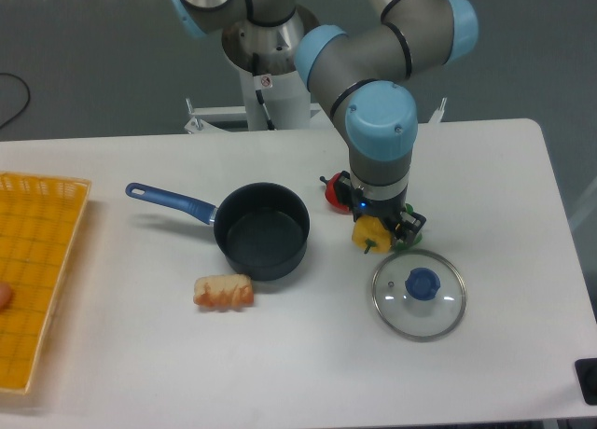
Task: Place the yellow pepper in the pot
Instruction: 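Grasp the yellow pepper with the gripper and lift it off the table, then carry the held yellow pepper over the dark blue saucepan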
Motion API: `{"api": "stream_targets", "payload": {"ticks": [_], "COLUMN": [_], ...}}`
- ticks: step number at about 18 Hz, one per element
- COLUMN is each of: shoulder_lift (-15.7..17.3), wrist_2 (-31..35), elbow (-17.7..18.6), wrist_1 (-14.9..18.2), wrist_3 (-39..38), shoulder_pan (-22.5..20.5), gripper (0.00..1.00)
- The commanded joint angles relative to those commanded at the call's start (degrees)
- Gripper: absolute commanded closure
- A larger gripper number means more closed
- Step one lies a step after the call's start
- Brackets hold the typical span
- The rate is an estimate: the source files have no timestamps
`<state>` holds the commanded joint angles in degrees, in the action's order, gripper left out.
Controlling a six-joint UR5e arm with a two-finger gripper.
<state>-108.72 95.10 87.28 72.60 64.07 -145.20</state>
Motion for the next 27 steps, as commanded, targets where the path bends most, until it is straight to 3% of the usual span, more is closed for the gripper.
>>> {"api": "stream_targets", "payload": {"ticks": [18,23,27], "shoulder_lift": [0.4,0.1,0.3], "wrist_2": [-5.6,-5.2,-4.8], "elbow": [0.8,0.9,3.7], "wrist_1": [-0.7,-0.8,-1.1], "wrist_3": [-7.2,-13.5,-15.5], "shoulder_pan": [-0.3,5.0,9.8], "gripper": [0.42,0.42,0.42]}}
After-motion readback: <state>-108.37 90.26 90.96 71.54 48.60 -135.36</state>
